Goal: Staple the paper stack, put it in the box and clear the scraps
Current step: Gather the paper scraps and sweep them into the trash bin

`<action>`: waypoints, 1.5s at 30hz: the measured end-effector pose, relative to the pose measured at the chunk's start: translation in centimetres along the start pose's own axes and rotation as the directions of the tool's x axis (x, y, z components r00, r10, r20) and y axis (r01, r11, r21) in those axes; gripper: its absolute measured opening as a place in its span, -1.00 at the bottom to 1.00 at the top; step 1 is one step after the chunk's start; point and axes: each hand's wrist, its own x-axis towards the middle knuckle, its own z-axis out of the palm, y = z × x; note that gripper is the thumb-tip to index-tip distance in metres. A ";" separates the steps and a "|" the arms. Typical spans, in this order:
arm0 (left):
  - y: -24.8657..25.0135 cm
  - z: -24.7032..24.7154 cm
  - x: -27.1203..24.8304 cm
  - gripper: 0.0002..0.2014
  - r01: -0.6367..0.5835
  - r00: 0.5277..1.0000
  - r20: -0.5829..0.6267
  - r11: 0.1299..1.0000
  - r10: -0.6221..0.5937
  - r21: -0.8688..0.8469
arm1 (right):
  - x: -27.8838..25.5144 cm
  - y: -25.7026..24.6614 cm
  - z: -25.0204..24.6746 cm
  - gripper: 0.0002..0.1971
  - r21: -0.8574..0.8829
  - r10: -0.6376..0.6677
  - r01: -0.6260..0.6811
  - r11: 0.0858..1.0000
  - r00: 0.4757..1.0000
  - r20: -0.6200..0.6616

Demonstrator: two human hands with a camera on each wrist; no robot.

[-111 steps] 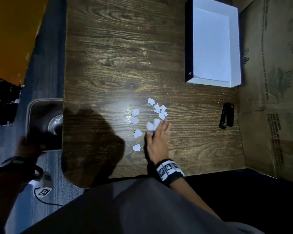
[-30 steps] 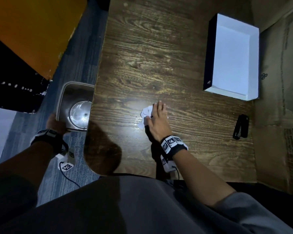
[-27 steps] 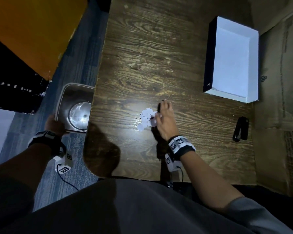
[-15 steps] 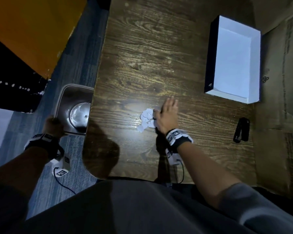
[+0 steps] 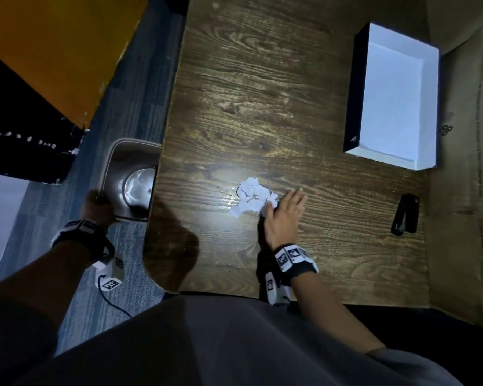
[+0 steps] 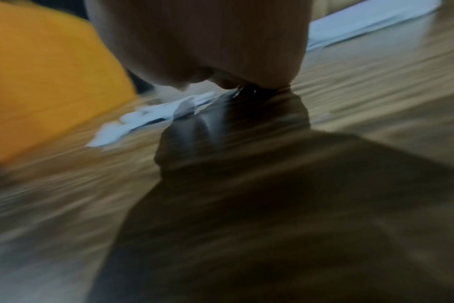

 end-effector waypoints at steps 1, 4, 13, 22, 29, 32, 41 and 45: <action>0.0 -0.1 -0.2 -0.62 -0.022 1.000 0.005 1.000 0.022 0.014 | -0.5 -1.3 0.7 -0.26 -0.012 -0.049 0.049 0.999 0.999 0.017; -0.3 -0.1 0.1 -0.73 -0.043 0.999 0.008 0.999 0.043 0.027 | -1.4 -4.9 2.3 -0.25 -0.023 -0.168 0.171 0.985 0.981 0.096; 1.7 0.4 -3.0 -0.82 -0.064 0.995 -0.076 0.998 0.063 -0.009 | 1.6 -4.1 0.9 -0.31 0.006 -0.166 0.167 0.986 0.986 -0.028; 0.7 0.1 -1.6 -0.77 -0.043 0.995 -0.097 0.996 0.035 -0.081 | 1.0 -10.5 2.3 -0.27 0.025 -0.405 0.411 0.911 0.882 0.243; 1.1 0.5 -2.1 -0.77 -0.031 0.995 -0.098 0.989 0.016 -0.146 | -0.3 -4.5 0.8 -0.31 -0.004 -0.233 0.233 0.973 0.972 0.022; -0.6 0.1 -0.7 -0.86 -0.022 0.996 -0.089 0.990 0.010 -0.136 | -1.1 -3.7 2.1 -0.28 -0.004 -0.109 0.109 0.994 0.993 0.052; 0.9 0.3 -2.8 -0.85 -0.036 0.998 -0.057 0.999 0.035 -0.013 | -4.2 -10.8 5.8 -0.29 0.083 -0.487 0.481 0.873 0.847 0.213; 0.9 0.3 -3.1 -0.78 -0.003 0.998 -0.064 0.996 -0.003 -0.089 | -3.4 -8.7 1.0 -0.54 0.495 -0.536 0.388 0.777 0.821 0.197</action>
